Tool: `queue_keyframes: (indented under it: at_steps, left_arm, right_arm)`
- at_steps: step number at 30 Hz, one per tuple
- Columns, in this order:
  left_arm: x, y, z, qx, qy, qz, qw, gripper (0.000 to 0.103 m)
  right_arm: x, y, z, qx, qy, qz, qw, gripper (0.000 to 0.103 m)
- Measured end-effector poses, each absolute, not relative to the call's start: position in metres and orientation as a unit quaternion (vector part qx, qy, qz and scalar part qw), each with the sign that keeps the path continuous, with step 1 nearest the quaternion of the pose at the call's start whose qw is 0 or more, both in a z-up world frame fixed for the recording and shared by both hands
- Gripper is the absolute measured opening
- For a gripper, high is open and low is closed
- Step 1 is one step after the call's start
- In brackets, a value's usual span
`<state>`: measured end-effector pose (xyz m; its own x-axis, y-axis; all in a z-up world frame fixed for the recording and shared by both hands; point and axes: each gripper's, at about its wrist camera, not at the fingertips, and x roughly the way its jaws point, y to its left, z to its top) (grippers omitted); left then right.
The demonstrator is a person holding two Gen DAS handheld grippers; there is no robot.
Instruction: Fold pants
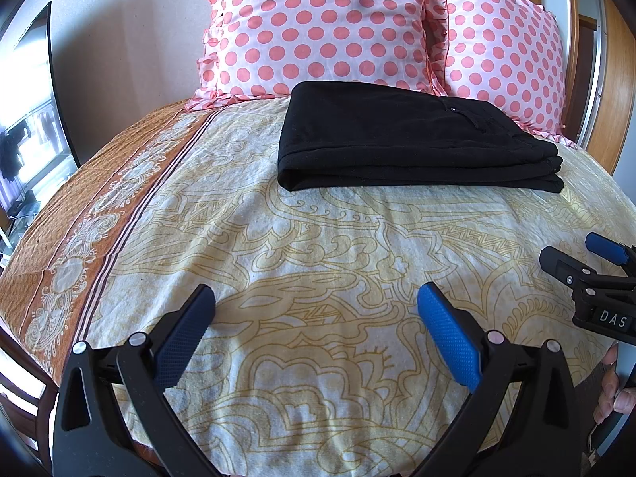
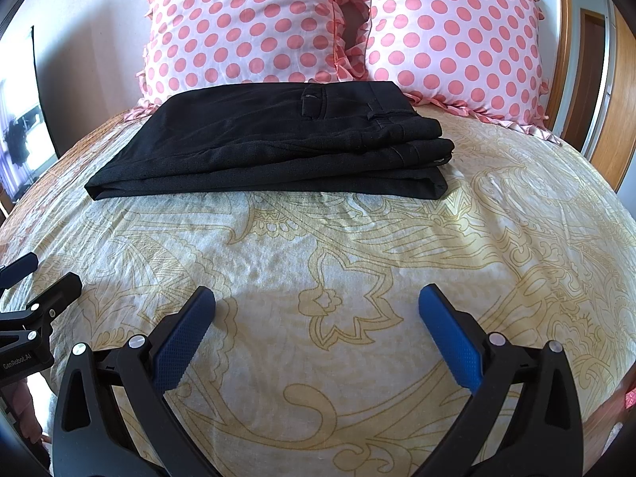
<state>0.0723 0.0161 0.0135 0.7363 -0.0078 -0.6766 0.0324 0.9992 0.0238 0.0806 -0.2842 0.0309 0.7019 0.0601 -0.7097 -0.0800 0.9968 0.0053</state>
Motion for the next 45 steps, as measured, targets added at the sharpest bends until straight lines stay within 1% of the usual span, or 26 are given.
queue_keyframes:
  at_steps: [29,45]
  left_arm:
    - [0.0767,0.0174,0.0142,0.018,0.375,-0.016,0.927,0.101]
    - [0.0759,0.0169,0.0143,0.017,0.369,-0.014,0.929,0.101]
  right_arm:
    - [0.0808,-0.2827,0.0308,-0.013,0.384,0.037,0.922,0.102]
    - [0.0807,-0.2819,0.0307,-0.013,0.384,0.036,0.923,0.102]
